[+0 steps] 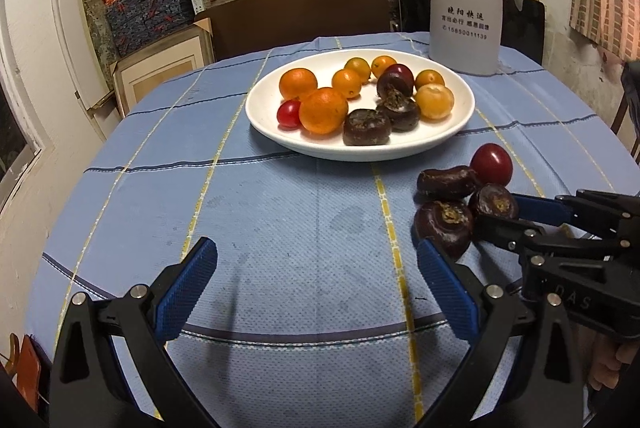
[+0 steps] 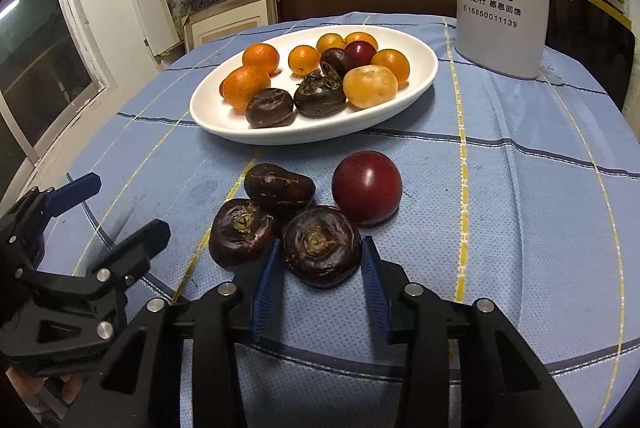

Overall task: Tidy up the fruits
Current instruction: 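Grasp a dark brown fruit with the right tool while the left tool grasps another, then carry both dark brown fruits onto the white plate and release them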

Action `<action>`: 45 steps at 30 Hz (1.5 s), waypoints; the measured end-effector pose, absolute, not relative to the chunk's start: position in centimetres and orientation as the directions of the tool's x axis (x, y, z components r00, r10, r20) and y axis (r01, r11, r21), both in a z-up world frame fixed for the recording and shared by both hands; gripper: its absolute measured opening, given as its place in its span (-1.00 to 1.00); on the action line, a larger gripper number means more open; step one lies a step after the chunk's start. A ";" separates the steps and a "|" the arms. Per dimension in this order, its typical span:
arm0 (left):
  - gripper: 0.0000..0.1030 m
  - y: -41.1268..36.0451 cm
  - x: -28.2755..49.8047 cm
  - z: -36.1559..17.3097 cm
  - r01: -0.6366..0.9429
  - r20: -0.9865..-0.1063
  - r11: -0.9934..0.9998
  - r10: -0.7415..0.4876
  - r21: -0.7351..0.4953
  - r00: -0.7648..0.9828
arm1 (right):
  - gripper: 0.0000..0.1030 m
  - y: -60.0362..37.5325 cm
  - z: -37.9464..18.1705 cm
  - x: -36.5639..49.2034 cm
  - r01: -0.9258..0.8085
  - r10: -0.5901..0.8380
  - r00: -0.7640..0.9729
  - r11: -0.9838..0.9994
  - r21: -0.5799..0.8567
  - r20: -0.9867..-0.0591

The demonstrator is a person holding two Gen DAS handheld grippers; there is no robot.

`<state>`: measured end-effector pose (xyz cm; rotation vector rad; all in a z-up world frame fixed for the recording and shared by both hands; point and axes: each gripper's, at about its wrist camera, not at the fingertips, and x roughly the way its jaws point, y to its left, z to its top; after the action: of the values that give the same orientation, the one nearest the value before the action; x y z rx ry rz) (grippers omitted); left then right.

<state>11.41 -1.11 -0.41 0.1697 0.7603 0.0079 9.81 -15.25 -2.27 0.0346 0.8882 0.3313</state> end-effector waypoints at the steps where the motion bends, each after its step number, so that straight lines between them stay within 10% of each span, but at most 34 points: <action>1: 0.91 -1.2 11.4 -0.5 0.061 -0.687 0.986 0.065 0.157 0.724 | -0.21 -15.3 -2.3 9.8 -0.271 0.298 0.583 0.948 0.165 -0.756; 15: 0.90 -4.7 14.2 -2.1 0.237 -0.756 0.971 -0.169 -0.019 0.632 | -0.22 -20.8 0.2 9.6 -0.136 0.287 0.659 0.955 0.265 -0.695; 19: 0.13 -5.9 15.4 -2.9 0.270 -0.781 0.963 -0.189 -0.028 0.596 | -0.22 -21.1 0.2 9.8 -0.135 0.300 0.654 0.949 0.283 -0.694; 23: -0.17 -6.5 15.4 -3.1 0.308 -0.778 0.951 -0.217 -0.031 0.589 | -0.21 -21.2 0.5 9.6 -0.139 0.308 0.660 0.947 0.291 -0.685; 45: -0.20 1.1 16.7 5.6 0.130 -0.633 0.990 -0.134 -0.053 0.762 | -0.22 -20.7 3.8 10.1 -0.161 0.300 0.731 0.949 0.272 -0.613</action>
<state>16.69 1.13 5.61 -0.0060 0.6891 -0.1440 10.10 -20.75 3.77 0.2062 0.7079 0.2557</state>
